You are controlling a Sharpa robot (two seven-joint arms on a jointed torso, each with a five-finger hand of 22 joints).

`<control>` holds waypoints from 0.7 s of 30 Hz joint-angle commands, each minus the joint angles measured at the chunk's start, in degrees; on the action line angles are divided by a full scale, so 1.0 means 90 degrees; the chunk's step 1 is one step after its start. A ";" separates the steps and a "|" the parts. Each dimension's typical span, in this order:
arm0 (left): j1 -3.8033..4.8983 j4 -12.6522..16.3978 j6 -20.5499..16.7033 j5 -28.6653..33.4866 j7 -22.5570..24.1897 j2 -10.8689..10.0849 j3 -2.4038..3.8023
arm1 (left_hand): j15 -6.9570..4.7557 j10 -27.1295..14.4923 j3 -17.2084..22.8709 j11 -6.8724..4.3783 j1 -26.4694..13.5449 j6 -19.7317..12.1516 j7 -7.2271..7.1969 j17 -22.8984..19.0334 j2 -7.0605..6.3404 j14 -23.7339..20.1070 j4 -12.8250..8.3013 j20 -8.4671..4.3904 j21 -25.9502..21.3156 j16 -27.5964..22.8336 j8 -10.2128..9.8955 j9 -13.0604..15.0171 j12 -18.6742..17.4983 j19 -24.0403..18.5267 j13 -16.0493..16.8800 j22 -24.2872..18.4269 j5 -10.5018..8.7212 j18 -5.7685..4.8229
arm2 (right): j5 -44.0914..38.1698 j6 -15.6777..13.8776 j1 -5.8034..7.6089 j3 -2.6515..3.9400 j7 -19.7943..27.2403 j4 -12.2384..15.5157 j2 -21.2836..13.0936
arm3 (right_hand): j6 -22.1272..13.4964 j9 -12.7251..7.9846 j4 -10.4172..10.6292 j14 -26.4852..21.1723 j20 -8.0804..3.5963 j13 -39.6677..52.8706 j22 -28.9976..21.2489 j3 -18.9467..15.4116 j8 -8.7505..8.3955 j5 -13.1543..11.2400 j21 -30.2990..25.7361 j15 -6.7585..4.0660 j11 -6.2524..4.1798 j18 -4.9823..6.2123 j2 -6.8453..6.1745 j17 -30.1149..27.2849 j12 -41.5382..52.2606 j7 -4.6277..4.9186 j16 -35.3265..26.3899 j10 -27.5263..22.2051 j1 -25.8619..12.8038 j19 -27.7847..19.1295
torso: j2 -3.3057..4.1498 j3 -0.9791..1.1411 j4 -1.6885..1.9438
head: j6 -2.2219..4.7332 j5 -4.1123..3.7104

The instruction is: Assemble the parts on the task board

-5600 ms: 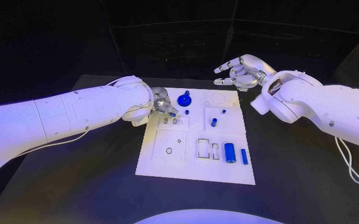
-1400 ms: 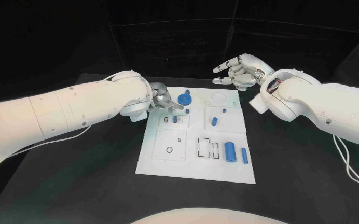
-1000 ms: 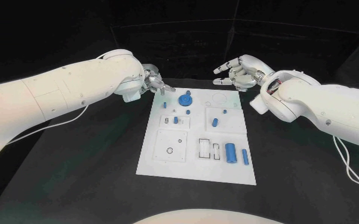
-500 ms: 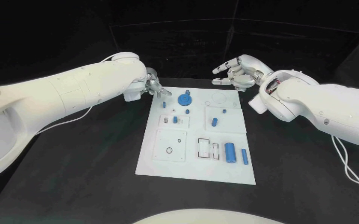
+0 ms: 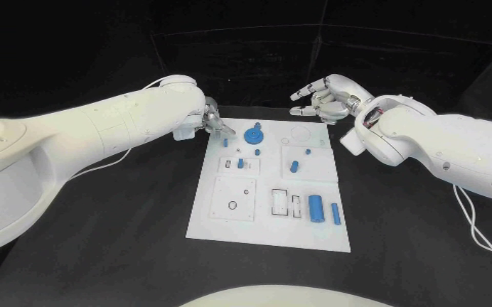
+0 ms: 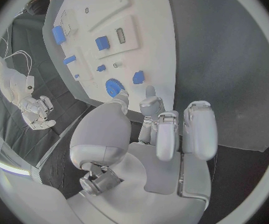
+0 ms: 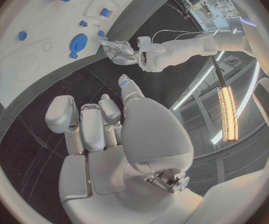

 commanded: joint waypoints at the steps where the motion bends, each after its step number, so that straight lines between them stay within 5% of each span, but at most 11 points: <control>1: -0.0027 -0.0069 0.0176 -0.0066 0.0171 0.0052 -0.0027 | 0.0049 -0.0002 -0.0062 0.0023 0.0107 0.0066 0.0007 0.1677 0.0013 0.0683 -0.0004 0.0046 0.0020 0.0020 -0.0031 -0.0017 0.0027 0.0072 0.0007 0.0008 -0.0021 -0.0022 | 0.0015 0.0038 0.0011 0.0003 0.0071 -0.0003 0.0023 | 0.0001 -0.0004 0.0003 0.0099 -0.0006 -0.0013 -0.0014 -0.0039 0.0017 0.0034 -0.0024 -0.0050 -0.0007 0.0107 0.0031 -0.0004 -0.0037 0.0007 -0.0025 -0.0045 -0.0028 -0.0056 | 0.0001 -0.0003 0.0003 | -0.0010 -0.0007; 21: -0.0084 -0.0100 0.0305 -0.0066 0.0242 0.0091 -0.0055 | 0.0044 0.0018 -0.0179 0.0011 0.0374 0.0166 -0.0009 0.1677 0.0167 0.0683 -0.0068 0.0048 0.0028 0.0020 -0.0030 -0.0065 0.0068 0.0079 0.0033 0.0032 -0.0019 -0.0025 | 0.0015 0.0049 0.0010 0.0003 0.0067 -0.0029 0.0042 | -0.0001 -0.0004 0.0000 0.0098 -0.0006 -0.0011 -0.0019 -0.0038 0.0019 0.0039 -0.0028 -0.0050 -0.0008 0.0108 0.0039 -0.0005 -0.0032 0.0006 -0.0028 -0.0043 -0.0016 -0.0058 | -0.0006 0.0002 0.0009 | -0.0038 -0.0013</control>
